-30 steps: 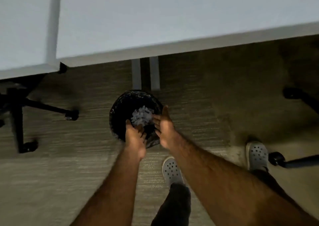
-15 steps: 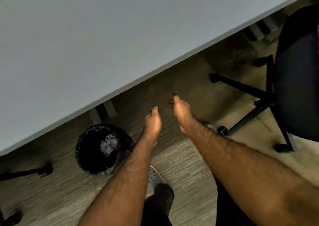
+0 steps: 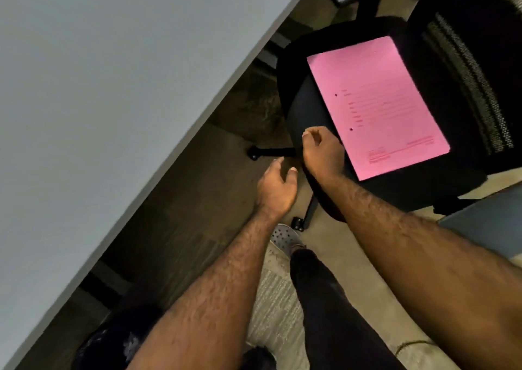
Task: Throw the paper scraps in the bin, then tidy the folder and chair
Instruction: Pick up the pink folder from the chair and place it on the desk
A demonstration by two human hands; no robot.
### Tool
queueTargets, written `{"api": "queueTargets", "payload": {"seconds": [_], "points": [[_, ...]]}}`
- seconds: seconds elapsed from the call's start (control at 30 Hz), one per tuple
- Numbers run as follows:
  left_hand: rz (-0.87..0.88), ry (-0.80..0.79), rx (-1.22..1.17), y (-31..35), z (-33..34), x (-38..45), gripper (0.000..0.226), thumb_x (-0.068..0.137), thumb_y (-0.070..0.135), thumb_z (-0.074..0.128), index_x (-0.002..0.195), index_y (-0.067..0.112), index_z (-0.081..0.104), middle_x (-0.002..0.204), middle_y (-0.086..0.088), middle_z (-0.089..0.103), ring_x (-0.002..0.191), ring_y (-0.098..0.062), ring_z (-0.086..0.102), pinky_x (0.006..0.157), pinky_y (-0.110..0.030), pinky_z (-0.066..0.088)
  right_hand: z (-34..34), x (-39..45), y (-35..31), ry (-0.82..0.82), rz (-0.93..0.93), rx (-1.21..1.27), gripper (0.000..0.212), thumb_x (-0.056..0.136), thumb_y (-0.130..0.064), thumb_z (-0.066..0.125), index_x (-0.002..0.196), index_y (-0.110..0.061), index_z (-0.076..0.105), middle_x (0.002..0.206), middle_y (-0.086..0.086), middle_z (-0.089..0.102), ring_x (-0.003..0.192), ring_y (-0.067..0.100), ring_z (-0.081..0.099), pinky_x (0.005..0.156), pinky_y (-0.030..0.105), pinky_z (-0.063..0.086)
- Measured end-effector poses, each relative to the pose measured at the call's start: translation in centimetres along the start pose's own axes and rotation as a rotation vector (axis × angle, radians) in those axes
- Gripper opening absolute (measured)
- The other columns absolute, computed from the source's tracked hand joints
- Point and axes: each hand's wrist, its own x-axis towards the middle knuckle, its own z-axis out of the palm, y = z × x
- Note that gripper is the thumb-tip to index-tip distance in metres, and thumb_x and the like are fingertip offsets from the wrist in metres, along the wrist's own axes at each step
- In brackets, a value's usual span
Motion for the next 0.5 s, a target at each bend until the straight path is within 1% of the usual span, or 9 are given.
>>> {"api": "queueTargets", "payload": {"seconds": [0.1,0.2,0.27,0.3,0.37,0.4,0.43,0.5], "points": [[0.022,-0.032,0.041,3.7,3.3,2.2,0.053,0.095,0.033,0.054,0.145,0.020,0.041,0.136,-0.013,0.056,0.123,-0.030,0.054,0.105,-0.044,0.044,-3.7,4.0,1.2,0.052,0.036,0.050,0.023,0.098,-0.024,0.052,0.115,-0.015,0.064,0.114,0.002,0.067,0.108,0.021,0.060,0.088,0.026,0.043],[0.059,-0.067,0.076,6.6,6.6,4.7,0.057,0.093,0.031,0.057,0.146,0.017,0.039,0.146,-0.007,0.048,0.132,-0.024,0.048,0.110,-0.037,0.039,-7.4,7.9,3.2,0.149,0.110,0.051,0.031,0.099,-0.026,0.053,0.126,-0.015,0.059,0.128,0.005,0.062,0.117,0.021,0.057,0.090,0.026,0.043],[0.029,-0.076,0.067,8.0,8.7,6.5,0.061,0.092,0.030,0.059,0.147,0.016,0.036,0.148,-0.007,0.046,0.131,-0.024,0.048,0.109,-0.035,0.040,-9.9,10.4,5.2,0.200,0.184,0.014,0.042,0.098,-0.029,0.055,0.137,-0.015,0.050,0.139,0.006,0.054,0.124,0.024,0.052,0.092,0.028,0.043],[-0.010,-0.065,0.046,8.5,9.5,7.3,0.063,0.090,0.029,0.060,0.147,0.016,0.035,0.147,-0.007,0.046,0.130,-0.024,0.049,0.107,-0.035,0.041,-11.1,11.6,6.4,0.220,0.226,-0.025,0.049,0.096,-0.030,0.057,0.141,-0.015,0.045,0.143,0.007,0.050,0.127,0.026,0.050,0.095,0.030,0.044],[-0.086,-0.027,0.022,9.4,10.8,8.5,0.065,0.089,0.028,0.060,0.147,0.015,0.033,0.146,-0.006,0.044,0.128,-0.025,0.049,0.105,-0.035,0.042,-13.5,13.9,8.9,0.242,0.329,-0.140,0.066,0.091,-0.033,0.063,0.148,-0.014,0.035,0.150,0.009,0.041,0.135,0.029,0.041,0.107,0.044,0.043],[-0.116,-0.009,0.037,9.8,11.2,9.0,0.066,0.089,0.028,0.059,0.148,0.014,0.032,0.144,-0.006,0.043,0.127,-0.025,0.049,0.104,-0.035,0.043,-14.6,14.7,10.1,0.234,0.396,-0.203,0.075,0.088,-0.035,0.066,0.150,-0.014,0.030,0.153,0.009,0.036,0.139,0.031,0.036,0.110,0.050,0.039],[-0.140,0.003,0.058,9.9,11.6,9.5,0.066,0.089,0.029,0.058,0.147,0.013,0.032,0.142,-0.006,0.044,0.124,-0.026,0.051,0.102,-0.036,0.045,-15.5,15.3,11.2,0.212,0.466,-0.254,0.083,0.085,-0.039,0.068,0.152,-0.015,0.025,0.156,0.010,0.030,0.142,0.032,0.030,0.112,0.053,0.036],[-0.184,-0.009,0.068,10.3,12.0,9.9,0.061,0.090,0.029,0.057,0.144,0.013,0.035,0.131,-0.006,0.053,0.113,-0.025,0.057,0.094,-0.035,0.050,-16.7,15.8,12.6,0.153,0.556,-0.332,0.094,0.083,-0.046,0.069,0.154,-0.015,0.017,0.159,0.011,0.021,0.144,0.033,0.024,0.114,0.054,0.032]]}}
